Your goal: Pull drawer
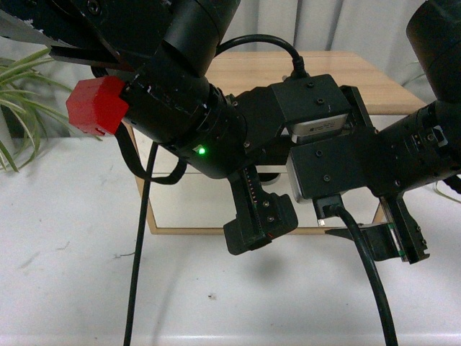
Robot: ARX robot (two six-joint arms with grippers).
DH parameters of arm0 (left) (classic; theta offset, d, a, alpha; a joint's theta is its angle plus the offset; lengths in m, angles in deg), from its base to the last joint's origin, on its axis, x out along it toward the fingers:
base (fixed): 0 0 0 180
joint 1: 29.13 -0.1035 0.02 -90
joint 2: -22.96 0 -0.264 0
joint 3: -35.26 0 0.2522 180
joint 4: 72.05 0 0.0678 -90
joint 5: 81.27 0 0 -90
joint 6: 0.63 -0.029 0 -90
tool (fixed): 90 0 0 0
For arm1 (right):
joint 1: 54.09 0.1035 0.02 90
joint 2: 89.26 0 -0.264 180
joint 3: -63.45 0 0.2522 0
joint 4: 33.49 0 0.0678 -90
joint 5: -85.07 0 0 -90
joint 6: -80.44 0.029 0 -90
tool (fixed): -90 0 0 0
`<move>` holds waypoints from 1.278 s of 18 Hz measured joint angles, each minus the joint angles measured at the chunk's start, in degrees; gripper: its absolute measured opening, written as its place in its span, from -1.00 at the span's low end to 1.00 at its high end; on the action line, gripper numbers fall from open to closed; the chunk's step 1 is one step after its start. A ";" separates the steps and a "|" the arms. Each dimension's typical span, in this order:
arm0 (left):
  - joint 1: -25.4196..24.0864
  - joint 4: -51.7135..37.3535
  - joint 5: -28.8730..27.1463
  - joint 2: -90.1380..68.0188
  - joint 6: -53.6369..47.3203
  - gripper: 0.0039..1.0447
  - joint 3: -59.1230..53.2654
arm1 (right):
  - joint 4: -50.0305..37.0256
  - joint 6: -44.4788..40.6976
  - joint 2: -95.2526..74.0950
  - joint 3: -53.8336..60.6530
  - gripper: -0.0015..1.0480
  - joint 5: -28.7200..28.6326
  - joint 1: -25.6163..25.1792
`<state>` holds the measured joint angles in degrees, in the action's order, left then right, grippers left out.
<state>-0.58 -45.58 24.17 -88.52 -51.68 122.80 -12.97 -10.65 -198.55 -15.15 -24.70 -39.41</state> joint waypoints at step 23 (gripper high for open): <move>4.50 -9.33 1.36 8.57 3.78 0.88 -16.22 | -9.42 2.58 10.12 18.49 0.88 -0.46 1.09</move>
<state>3.93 -54.91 25.53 -79.96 -47.89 106.58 -22.39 -8.07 -188.43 3.34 -25.16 -38.32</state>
